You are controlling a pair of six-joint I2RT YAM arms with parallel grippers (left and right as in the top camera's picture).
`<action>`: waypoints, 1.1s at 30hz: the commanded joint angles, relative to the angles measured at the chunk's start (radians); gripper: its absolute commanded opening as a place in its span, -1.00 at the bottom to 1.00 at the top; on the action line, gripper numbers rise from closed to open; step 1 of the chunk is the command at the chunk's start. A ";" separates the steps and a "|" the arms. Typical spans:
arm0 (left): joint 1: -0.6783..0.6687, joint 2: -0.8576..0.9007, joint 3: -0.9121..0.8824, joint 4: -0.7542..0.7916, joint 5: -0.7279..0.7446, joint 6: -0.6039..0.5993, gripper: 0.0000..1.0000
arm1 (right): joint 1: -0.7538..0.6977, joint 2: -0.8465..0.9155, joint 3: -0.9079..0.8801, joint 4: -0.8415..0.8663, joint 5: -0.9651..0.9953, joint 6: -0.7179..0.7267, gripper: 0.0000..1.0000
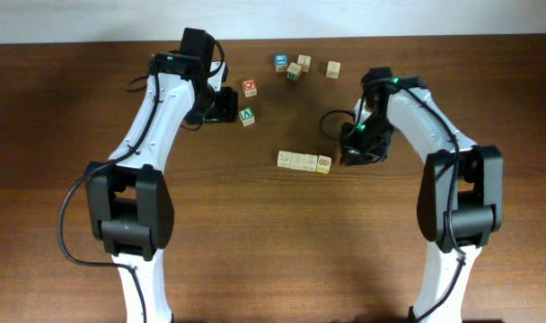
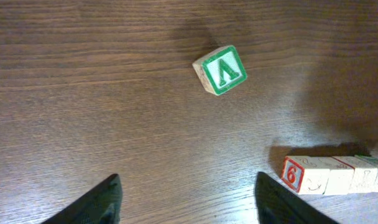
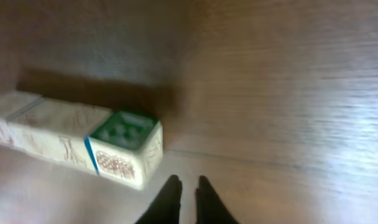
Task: Rotate 4 blocks
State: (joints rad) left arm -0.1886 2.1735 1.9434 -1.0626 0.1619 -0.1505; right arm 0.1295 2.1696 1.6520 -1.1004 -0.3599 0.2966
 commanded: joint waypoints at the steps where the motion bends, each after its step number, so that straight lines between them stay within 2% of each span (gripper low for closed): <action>1: 0.002 0.011 0.019 0.003 0.014 0.003 0.39 | 0.026 -0.007 -0.071 0.096 -0.022 0.038 -0.82; 12: 0.001 0.011 0.019 -0.003 0.018 0.002 0.40 | 0.068 -0.007 -0.089 0.232 -0.095 0.033 -0.80; 16: -0.010 0.011 0.019 -0.047 0.019 -0.003 0.34 | 0.094 -0.003 -0.089 0.264 -0.119 0.036 -0.80; 18: -0.010 0.012 0.019 -0.058 0.019 -0.066 0.22 | 0.100 -0.003 -0.090 0.267 -0.119 0.040 -0.80; 19: -0.010 0.013 0.019 -0.070 0.019 -0.072 -0.03 | 0.100 -0.003 -0.090 0.267 -0.115 0.046 -0.79; 20: -0.010 0.014 0.019 -0.101 0.019 -0.093 -0.42 | 0.098 -0.002 -0.090 0.266 -0.115 0.046 -0.62; 22: -0.009 0.020 0.019 -0.144 0.023 -0.107 -0.73 | 0.094 -0.002 -0.090 0.263 -0.115 0.046 -0.58; 23: -0.009 0.021 -0.005 -0.134 0.080 -0.106 -1.00 | 0.085 -0.002 -0.090 0.261 -0.116 0.053 -0.49; 24: -0.009 0.021 -0.034 -0.110 0.133 -0.105 -1.00 | 0.078 -0.002 -0.090 0.259 -0.123 0.051 -0.37; 25: -0.009 0.022 -0.082 -0.055 0.208 -0.082 -1.00 | 0.069 -0.002 -0.095 0.257 -0.130 0.048 -0.36; 26: -0.009 0.022 -0.120 -0.008 0.272 -0.055 -1.00 | 0.063 -0.002 -0.100 0.256 -0.135 0.048 -0.41; 27: -0.009 0.022 -0.156 0.038 0.336 -0.034 -1.00 | 0.060 -0.002 -0.104 0.257 -0.135 0.048 -0.60; 28: -0.009 0.022 -0.184 0.066 0.367 -0.035 -1.00 | 0.058 -0.002 -0.105 0.257 -0.135 0.045 -0.91; 33: -0.009 0.022 -0.262 0.112 0.373 -0.035 -1.00 | 0.059 -0.002 -0.105 0.265 -0.138 0.033 -0.91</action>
State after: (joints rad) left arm -0.1951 2.1887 1.7065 -0.9527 0.4999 -0.2028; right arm 0.1886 2.1704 1.5536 -0.8364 -0.4854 0.3389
